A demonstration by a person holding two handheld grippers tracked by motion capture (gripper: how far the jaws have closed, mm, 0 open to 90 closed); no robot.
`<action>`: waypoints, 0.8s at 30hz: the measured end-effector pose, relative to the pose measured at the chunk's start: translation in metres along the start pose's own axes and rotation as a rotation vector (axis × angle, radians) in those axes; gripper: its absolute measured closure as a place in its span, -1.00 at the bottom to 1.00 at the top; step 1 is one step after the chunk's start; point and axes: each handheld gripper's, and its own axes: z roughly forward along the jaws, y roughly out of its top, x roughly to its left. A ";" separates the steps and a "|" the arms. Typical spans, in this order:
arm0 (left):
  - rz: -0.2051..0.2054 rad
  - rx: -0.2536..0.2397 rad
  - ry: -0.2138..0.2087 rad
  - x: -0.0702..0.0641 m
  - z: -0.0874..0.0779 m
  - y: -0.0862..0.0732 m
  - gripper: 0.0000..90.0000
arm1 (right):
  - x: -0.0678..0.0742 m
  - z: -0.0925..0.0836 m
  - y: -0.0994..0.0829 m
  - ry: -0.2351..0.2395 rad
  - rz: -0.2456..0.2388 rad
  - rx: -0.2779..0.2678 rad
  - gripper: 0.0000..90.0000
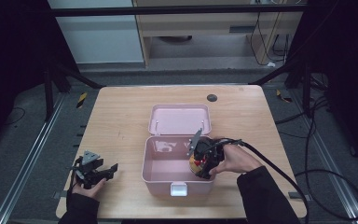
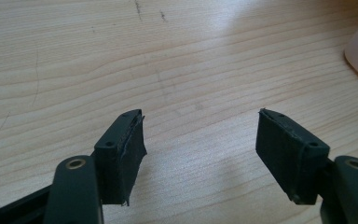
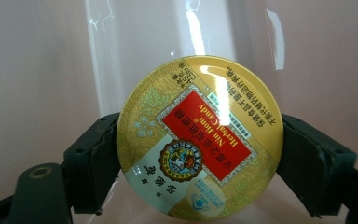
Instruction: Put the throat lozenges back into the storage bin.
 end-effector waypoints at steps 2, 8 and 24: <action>0.000 0.000 -0.001 0.000 0.000 0.000 -0.29 | 0.000 0.000 0.000 0.004 -0.002 -0.008 -0.56; 0.000 0.000 -0.001 0.000 0.000 0.000 -0.29 | -0.001 -0.003 -0.001 -0.004 0.013 -0.011 -0.57; -0.001 -0.004 0.001 0.000 -0.001 0.000 -0.30 | -0.003 -0.056 -0.016 -0.141 0.102 -0.217 -0.51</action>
